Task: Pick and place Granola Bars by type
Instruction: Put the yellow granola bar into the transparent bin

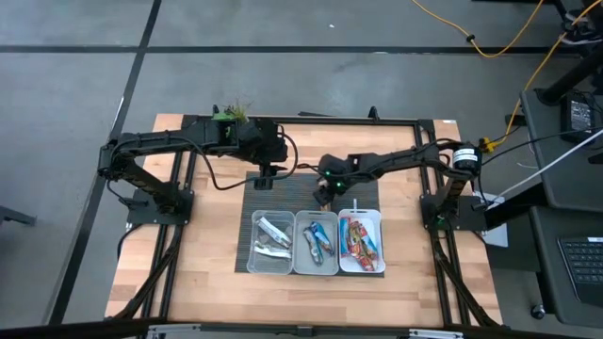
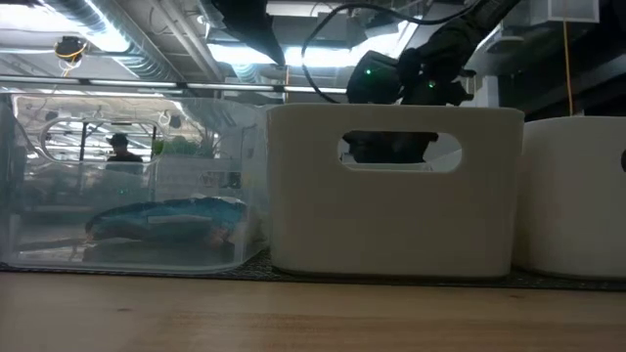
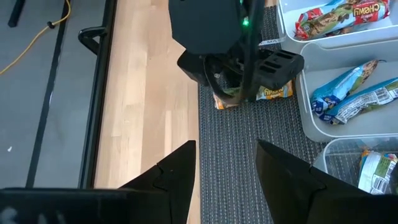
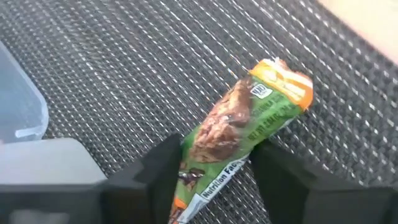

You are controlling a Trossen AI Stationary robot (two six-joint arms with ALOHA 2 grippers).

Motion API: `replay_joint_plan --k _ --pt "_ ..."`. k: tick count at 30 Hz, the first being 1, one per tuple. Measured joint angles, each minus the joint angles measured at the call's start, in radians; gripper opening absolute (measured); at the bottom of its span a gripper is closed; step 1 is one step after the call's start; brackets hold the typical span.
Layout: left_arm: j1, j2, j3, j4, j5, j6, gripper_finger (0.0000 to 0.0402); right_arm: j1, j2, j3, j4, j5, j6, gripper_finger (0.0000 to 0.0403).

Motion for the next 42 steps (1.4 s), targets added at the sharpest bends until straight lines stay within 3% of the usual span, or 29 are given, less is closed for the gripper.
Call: replay_joint_plan --k 7,11,16,26,35,42 --pt "0.000 0.000 0.000 0.000 0.000 -0.001 0.0157 -0.001 0.000 0.045 -0.005 0.001 -0.060 0.0054" --pt "0.000 0.000 0.000 0.000 0.000 -0.008 0.0159 -0.001 0.000 0.086 -0.054 0.001 -0.109 0.0008" --pt "0.000 0.000 0.000 0.000 0.000 -0.009 0.0156 -0.003 0.000 0.175 -0.210 0.036 -0.192 0.0010" --pt "0.000 0.000 0.000 -0.024 -0.022 -0.010 0.0154 -0.003 -0.110 0.309 -0.562 0.303 -0.319 0.0005" --pt "0.002 0.000 0.000 -0.038 -0.077 -0.021 0.0157 0.010 -0.362 0.305 -0.687 0.458 -0.298 0.0004" --pt "0.003 0.000 0.000 -0.005 -0.073 -0.038 0.0157 0.107 -0.529 0.293 -0.660 0.584 -0.486 0.0004"
